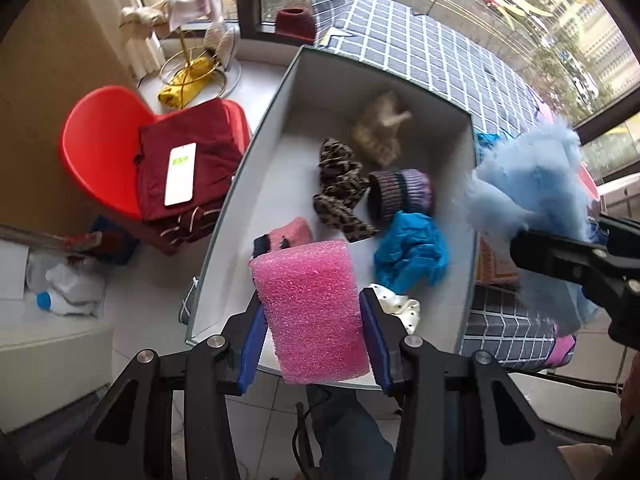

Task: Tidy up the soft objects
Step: 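Open both tools to drop the pink sponge and fluffy item into the box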

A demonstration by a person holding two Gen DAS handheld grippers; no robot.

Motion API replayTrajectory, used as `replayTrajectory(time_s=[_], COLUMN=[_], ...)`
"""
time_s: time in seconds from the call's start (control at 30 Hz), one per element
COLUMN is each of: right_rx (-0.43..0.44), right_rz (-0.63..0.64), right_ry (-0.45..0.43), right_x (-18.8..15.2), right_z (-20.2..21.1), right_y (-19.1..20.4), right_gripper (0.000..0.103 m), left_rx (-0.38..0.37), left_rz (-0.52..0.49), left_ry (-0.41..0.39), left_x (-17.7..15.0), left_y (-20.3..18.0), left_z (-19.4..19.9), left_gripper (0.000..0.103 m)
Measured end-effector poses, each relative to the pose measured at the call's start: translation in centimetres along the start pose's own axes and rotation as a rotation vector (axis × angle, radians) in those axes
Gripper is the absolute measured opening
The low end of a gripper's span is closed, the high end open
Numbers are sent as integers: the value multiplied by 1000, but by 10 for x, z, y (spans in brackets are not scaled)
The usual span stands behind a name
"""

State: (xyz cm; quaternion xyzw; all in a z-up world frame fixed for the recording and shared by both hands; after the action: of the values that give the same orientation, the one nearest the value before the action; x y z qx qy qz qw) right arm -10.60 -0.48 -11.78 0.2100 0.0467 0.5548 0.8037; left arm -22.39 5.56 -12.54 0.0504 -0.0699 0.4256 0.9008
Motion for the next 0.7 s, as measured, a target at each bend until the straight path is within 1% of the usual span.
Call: replayTrajectory(time_s=[0.2,0.43,0.57,0.6,0.63,0.67,0.7], right_rx=[-10,-19,-27,-29,-31,-34,-33], right_rz=[18,2,-1,-5,-8,-14,-21], right_ry=[35,47,51,52,52,51,52], right_x=[19,44,54,57,59,61,63], right_z=[-16,-28,-33,-35,-36,-37,-38], right_y=[-2,-12,-16,-18,-19,-21,-24], right_gripper=[37,37,37,37,37,39,45], left_rx=[-5,1,-13,-21,-26,-41,-51], left_rz=[9,-3,-1,2,6,15,20], left_ry=[7,6,7,14,20,36,52], left_x=[5,17,23,24,23,24,22], left_y=[-1,-14,-19,-20,-21,-21,-21], left_z=[-7,-14,-18,-20,-21,-25,-28], left_gripper=[49,49,50,54,63,70,82])
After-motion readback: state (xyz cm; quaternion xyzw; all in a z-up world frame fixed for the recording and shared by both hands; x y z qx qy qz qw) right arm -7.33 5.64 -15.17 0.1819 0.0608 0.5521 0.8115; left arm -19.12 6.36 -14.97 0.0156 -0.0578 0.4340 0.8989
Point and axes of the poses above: each gripper's, at about its wrist camera, not at the fingertips, and z roughly against the way its jaws point, y to its left, x to its top, the point moved 8 cm from there along -z, roughly the way its jaws point, and after that the axes turned 10 degrees about x, right-handed, at the moved point
